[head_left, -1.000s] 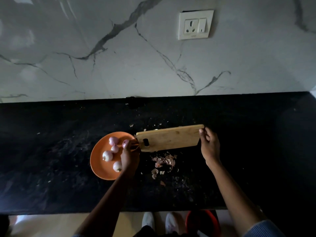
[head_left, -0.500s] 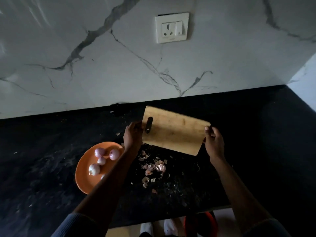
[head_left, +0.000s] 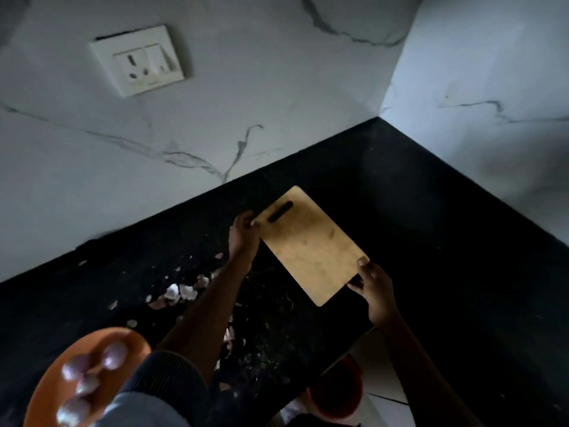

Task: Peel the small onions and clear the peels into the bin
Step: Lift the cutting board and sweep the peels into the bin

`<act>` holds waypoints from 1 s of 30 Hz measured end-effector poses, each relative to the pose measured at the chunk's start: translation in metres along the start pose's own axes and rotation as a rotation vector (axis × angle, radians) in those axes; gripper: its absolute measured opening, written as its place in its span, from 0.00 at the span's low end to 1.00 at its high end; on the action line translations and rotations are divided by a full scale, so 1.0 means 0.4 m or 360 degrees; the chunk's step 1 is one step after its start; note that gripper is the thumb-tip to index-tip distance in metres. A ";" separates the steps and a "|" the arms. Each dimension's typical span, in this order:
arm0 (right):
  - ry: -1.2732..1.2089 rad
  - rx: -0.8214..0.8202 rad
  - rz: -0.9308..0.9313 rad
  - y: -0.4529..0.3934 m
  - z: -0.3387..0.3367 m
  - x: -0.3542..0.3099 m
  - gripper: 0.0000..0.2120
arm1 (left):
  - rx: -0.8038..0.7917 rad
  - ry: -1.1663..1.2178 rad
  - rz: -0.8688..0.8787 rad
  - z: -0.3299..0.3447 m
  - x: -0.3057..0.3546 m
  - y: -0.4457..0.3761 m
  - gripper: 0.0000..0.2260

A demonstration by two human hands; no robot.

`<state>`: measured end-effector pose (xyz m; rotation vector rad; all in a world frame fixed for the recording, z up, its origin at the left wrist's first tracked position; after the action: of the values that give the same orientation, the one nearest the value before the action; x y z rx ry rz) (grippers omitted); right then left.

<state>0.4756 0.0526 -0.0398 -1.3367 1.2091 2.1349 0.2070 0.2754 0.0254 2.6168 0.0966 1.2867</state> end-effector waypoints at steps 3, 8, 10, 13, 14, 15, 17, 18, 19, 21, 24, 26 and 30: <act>0.0038 0.0103 0.0072 -0.010 -0.026 0.028 0.15 | -0.0179 0.0009 -0.0056 0.112 -0.026 0.048 0.15; -0.0126 0.0190 0.0138 -0.011 0.004 0.066 0.13 | -0.0278 0.0123 -0.0150 0.169 -0.070 0.123 0.14; 0.0039 0.0152 0.0041 -0.009 0.014 0.051 0.12 | -0.0293 0.0093 -0.0141 0.168 -0.084 0.132 0.14; 0.0498 0.0110 -0.0062 -0.021 0.020 0.037 0.11 | -0.0279 0.0031 -0.0150 0.149 -0.111 0.132 0.14; 0.0642 0.0111 -0.0103 -0.025 0.024 0.033 0.12 | -0.0278 0.0023 -0.0149 0.145 -0.116 0.133 0.14; 0.0720 0.0142 -0.0143 -0.023 0.024 0.026 0.12 | -0.0279 0.0024 -0.0148 0.141 -0.121 0.135 0.14; 0.0734 0.0239 -0.0193 -0.020 0.017 0.016 0.14 | -0.0282 0.0051 -0.0156 0.140 -0.133 0.136 0.13; 0.0731 0.0264 -0.0188 -0.015 0.017 0.016 0.16 | -0.0282 0.0063 -0.0166 0.138 -0.144 0.137 0.12; 0.0750 0.0271 -0.0173 -0.011 0.016 0.017 0.15 | -0.0284 0.0076 -0.0175 0.133 -0.151 0.142 0.12; 0.0806 0.0291 -0.0216 0.002 0.019 0.005 0.13 | -0.0278 0.0138 -0.0198 0.120 -0.176 0.154 0.10; 0.0942 0.0219 -0.0531 0.040 0.084 -0.058 0.11 | -0.0167 0.0295 -0.0186 0.059 -0.212 0.180 0.07; 0.1007 -0.0108 -0.0697 0.072 0.205 -0.071 0.10 | 0.0006 0.0316 -0.0147 -0.022 -0.236 0.194 0.07; 0.1205 -0.0978 -0.0751 0.136 0.504 0.041 0.14 | 0.0373 0.0470 -0.0254 -0.201 -0.333 0.230 0.07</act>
<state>0.3183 0.1810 0.0110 -2.5383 0.3142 1.7334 0.0580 0.1787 -0.0091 2.5156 0.5230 1.6811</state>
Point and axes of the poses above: each hand's wrist, its own y-axis away from the middle knuckle, its own z-axis out of the palm, x = y × z, the point moved 9 cm from there along -y, towards the middle knuckle, and after that the axes turned 15 degrees about -y, right-handed, at the moved point
